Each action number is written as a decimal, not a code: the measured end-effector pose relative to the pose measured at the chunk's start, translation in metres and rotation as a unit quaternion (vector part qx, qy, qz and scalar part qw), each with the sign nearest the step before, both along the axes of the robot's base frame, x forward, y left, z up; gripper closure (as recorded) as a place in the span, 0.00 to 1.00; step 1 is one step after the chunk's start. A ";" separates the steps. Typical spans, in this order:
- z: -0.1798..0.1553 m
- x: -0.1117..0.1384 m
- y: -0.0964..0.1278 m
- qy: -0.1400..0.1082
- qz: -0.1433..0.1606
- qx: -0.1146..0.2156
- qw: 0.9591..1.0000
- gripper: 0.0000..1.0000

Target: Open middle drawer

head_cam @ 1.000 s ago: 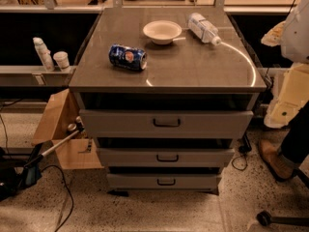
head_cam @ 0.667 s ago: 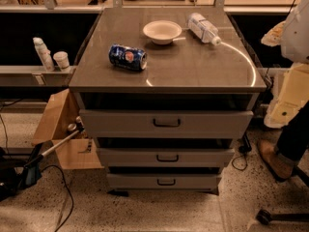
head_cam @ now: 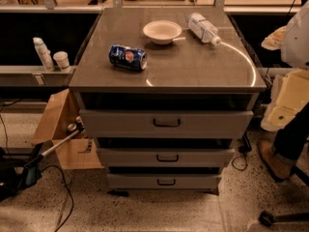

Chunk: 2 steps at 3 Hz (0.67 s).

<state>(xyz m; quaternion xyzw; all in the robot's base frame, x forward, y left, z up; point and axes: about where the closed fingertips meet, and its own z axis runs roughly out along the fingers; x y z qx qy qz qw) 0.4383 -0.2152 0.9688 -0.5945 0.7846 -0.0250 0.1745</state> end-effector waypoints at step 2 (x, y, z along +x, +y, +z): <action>-0.052 0.013 -0.008 0.000 0.032 0.101 0.994 0.00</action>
Offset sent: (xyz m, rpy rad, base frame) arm 0.0155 -0.0093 -0.0717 0.3809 -0.0053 0.1497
